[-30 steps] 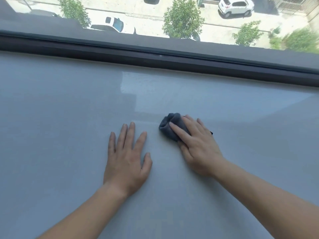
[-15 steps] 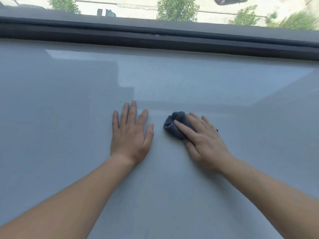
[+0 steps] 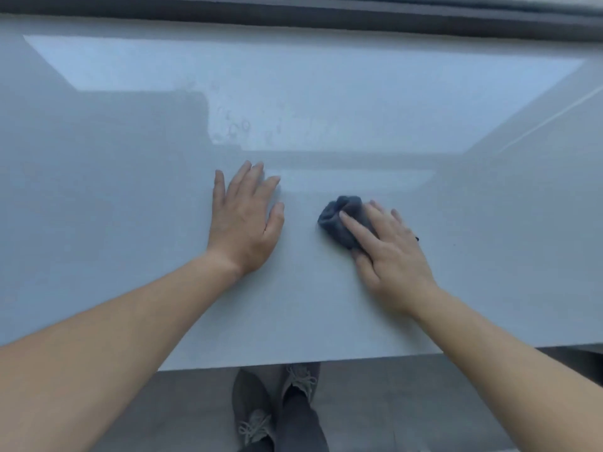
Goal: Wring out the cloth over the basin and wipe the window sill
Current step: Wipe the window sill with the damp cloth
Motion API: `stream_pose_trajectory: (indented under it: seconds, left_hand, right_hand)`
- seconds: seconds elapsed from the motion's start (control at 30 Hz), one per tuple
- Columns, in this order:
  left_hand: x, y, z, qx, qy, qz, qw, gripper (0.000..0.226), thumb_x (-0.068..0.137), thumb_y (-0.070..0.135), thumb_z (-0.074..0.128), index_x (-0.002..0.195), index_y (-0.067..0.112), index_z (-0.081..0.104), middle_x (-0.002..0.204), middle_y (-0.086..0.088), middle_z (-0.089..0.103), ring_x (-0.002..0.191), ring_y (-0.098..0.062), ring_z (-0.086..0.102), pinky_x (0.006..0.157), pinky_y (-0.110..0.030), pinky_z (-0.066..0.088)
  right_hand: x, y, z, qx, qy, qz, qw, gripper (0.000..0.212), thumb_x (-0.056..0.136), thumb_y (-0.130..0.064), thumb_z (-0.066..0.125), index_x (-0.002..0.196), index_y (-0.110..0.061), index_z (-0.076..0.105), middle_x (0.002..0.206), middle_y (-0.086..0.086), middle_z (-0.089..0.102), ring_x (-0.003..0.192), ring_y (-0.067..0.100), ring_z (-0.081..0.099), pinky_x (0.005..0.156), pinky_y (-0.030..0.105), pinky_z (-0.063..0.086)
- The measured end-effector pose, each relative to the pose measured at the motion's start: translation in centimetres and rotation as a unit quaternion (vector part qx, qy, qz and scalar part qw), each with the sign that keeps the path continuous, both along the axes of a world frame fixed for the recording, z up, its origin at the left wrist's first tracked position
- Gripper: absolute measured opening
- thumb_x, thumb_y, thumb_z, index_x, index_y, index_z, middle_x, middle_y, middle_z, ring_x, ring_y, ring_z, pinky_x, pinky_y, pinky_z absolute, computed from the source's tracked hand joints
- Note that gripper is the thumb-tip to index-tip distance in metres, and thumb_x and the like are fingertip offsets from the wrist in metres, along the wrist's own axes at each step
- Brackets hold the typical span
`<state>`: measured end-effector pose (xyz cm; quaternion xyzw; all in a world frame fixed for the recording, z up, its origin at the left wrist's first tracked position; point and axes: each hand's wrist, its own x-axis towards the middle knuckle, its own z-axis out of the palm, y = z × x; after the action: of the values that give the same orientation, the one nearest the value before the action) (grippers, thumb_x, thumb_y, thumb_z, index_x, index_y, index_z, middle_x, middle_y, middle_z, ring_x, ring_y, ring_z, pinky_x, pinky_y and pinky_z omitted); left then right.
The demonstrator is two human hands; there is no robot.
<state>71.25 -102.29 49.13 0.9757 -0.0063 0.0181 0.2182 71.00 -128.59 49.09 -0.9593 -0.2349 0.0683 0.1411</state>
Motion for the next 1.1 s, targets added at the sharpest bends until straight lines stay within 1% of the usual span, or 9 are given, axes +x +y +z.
stream_pose_trajectory:
  seconds: [0.1, 0.27, 0.37, 0.53, 0.73, 0.87, 0.97, 1.03, 1.1]
  left_hand:
    - [-1.2, -1.2, 0.2, -0.019, 0.016, 0.018, 1.0, 0.055, 0.096, 0.04, 0.03, 0.144, 0.017, 0.045, 0.16, -0.009, 0.029, 0.151, -0.023, 0.014, 0.122, -0.048, -0.006]
    - [-2.3, -1.8, 0.0, 0.025, 0.057, -0.016, 0.998, 0.061, 0.094, 0.045, 0.024, 0.15, 0.023, 0.035, 0.165, -0.007, 0.013, 0.153, -0.022, 0.001, 0.122, -0.047, -0.009]
    - [-2.6, -1.8, -0.5, 0.094, 0.065, -0.033, 0.993, 0.065, 0.095, 0.049, 0.021, 0.155, 0.024, 0.022, 0.166, -0.008, 0.002, 0.153, -0.023, -0.007, 0.121, -0.05, -0.009]
    - [-2.7, -2.0, -0.6, 0.102, 0.066, -0.029, 0.992, 0.062, 0.098, 0.048, 0.025, 0.155, 0.025, 0.018, 0.167, -0.007, 0.0, 0.152, -0.022, -0.009, 0.121, -0.049, -0.01]
    - [-2.5, -2.0, -0.3, 0.096, 0.073, -0.026, 0.992, 0.065, 0.095, 0.05, 0.026, 0.154, 0.025, 0.021, 0.167, -0.006, 0.001, 0.153, -0.021, -0.008, 0.121, -0.049, -0.01]
    - [-2.1, -2.0, 0.1, 0.05, 0.076, -0.007, 0.996, 0.061, 0.095, 0.047, 0.039, 0.151, 0.024, 0.029, 0.166, -0.004, 0.008, 0.153, -0.019, -0.004, 0.122, -0.047, -0.01]
    - [-1.6, -2.2, 0.7, 0.027, 0.057, 0.018, 0.998, 0.058, 0.092, 0.044, 0.039, 0.145, 0.02, 0.04, 0.161, -0.007, 0.022, 0.151, -0.022, 0.009, 0.122, -0.048, -0.006]
    - [-0.7, -2.5, 0.9, 0.027, 0.024, 0.026, 0.999, 0.057, 0.089, 0.042, 0.04, 0.14, 0.017, 0.046, 0.157, -0.01, 0.031, 0.149, -0.025, 0.018, 0.122, -0.05, -0.001]
    - [0.6, -3.2, 1.0, 0.022, 0.009, 0.015, 1.0, 0.053, 0.089, 0.037, 0.042, 0.138, 0.017, 0.049, 0.157, -0.012, 0.031, 0.149, -0.027, 0.02, 0.123, -0.05, 0.001]
  right_hand:
    - [-0.7, 2.3, -0.2, 0.033, -0.008, -0.124, 0.992, 0.056, 0.096, -0.027, 0.042, 0.151, -0.031, 0.035, 0.16, 0.007, 0.027, 0.149, 0.028, 0.018, 0.123, 0.045, 0.005]
    - [-11.9, 2.1, 0.8, 0.005, -0.009, 0.124, 0.992, 0.056, 0.093, -0.029, 0.05, 0.149, -0.031, 0.04, 0.16, 0.009, 0.029, 0.148, 0.031, 0.025, 0.121, 0.05, 0.019]
    - [-11.9, 0.4, 0.5, -0.015, -0.013, 0.176, 0.984, 0.06, 0.091, -0.026, 0.052, 0.149, -0.033, 0.038, 0.16, 0.007, 0.029, 0.149, 0.029, 0.024, 0.121, 0.048, 0.019]
    - [-10.5, 1.3, 0.2, 0.037, -0.009, -0.097, 0.995, 0.059, 0.093, -0.022, 0.052, 0.15, -0.029, 0.039, 0.16, 0.007, 0.029, 0.149, 0.029, 0.023, 0.12, 0.054, 0.017]
    - [-11.0, -1.3, 0.6, -0.021, -0.007, 0.168, 0.986, 0.064, 0.09, -0.026, 0.052, 0.151, -0.034, 0.033, 0.162, 0.007, 0.026, 0.151, 0.027, 0.02, 0.122, 0.048, 0.016]
    - [-1.7, -2.5, -0.2, 0.003, -0.031, -0.021, 0.999, 0.056, 0.094, -0.031, 0.044, 0.15, -0.034, 0.035, 0.159, 0.008, 0.031, 0.147, 0.031, 0.027, 0.121, 0.05, 0.016]
    - [2.2, -1.4, -0.3, 0.015, -0.015, -0.126, 0.992, 0.055, 0.097, -0.03, 0.039, 0.152, -0.034, 0.032, 0.161, 0.004, 0.024, 0.15, 0.026, 0.016, 0.124, 0.045, 0.005]
    - [0.4, -1.1, -0.1, 0.015, -0.024, -0.076, 0.997, 0.054, 0.098, -0.032, 0.039, 0.152, -0.033, 0.033, 0.161, 0.006, 0.024, 0.15, 0.027, 0.017, 0.123, 0.046, 0.007]
    - [-3.0, -1.9, 0.1, 0.007, -0.023, 0.06, 0.998, 0.056, 0.097, -0.031, 0.046, 0.151, -0.034, 0.034, 0.162, 0.006, 0.024, 0.15, 0.028, 0.019, 0.123, 0.048, 0.013]
